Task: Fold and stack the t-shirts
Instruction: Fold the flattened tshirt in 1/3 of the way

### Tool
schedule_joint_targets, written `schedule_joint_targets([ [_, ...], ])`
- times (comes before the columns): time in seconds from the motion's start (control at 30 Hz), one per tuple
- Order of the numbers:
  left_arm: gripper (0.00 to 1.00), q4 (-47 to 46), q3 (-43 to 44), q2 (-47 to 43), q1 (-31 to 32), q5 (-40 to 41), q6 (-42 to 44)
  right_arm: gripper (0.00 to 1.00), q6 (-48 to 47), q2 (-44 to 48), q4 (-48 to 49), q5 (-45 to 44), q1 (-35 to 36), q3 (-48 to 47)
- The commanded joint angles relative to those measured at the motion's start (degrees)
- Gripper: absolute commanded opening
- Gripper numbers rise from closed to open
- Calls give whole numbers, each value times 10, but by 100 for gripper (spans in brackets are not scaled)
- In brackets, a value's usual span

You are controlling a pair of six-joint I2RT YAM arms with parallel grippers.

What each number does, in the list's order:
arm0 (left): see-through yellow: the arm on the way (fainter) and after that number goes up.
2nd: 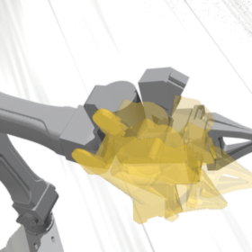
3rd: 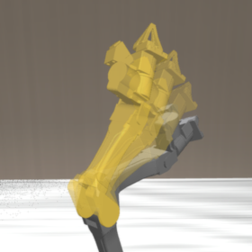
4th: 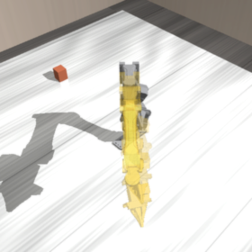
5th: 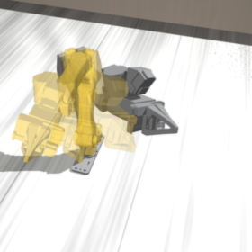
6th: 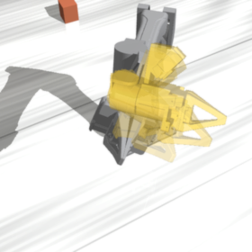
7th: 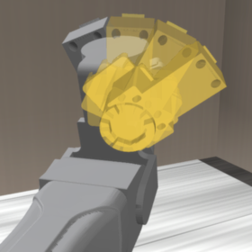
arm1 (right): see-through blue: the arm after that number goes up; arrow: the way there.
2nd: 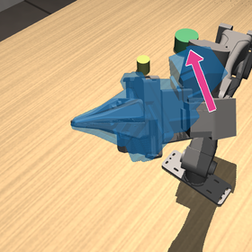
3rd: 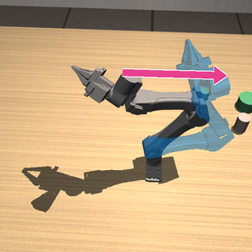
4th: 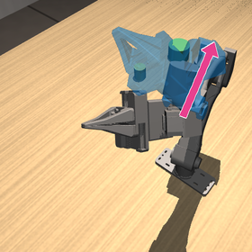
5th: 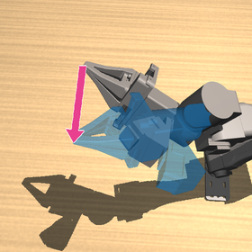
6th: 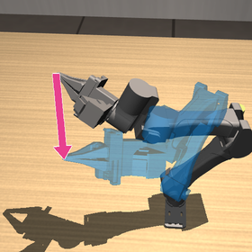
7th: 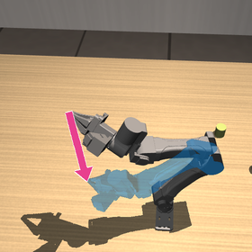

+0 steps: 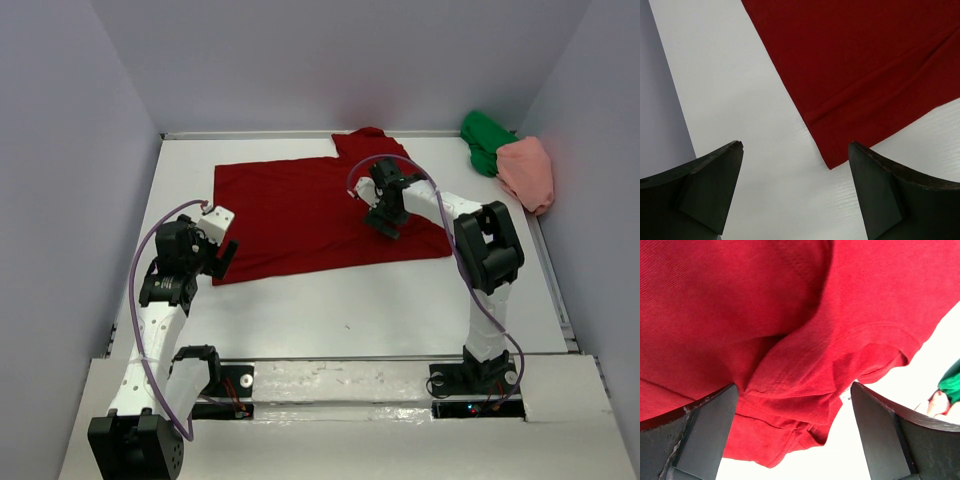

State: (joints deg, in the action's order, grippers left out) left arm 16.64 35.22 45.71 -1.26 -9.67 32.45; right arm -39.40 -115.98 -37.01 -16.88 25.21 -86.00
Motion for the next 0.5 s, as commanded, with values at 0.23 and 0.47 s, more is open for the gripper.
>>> schedule_joint_targets([
  [0.23, 99, -2, 14, 1, -4, -10, 2, 100, -18, -14, 38, -38, 5, -43],
  [0.47, 99, -2, 14, 1, -4, -10, 2, 100, -26, -21, 48, -49, 5, -46],
])
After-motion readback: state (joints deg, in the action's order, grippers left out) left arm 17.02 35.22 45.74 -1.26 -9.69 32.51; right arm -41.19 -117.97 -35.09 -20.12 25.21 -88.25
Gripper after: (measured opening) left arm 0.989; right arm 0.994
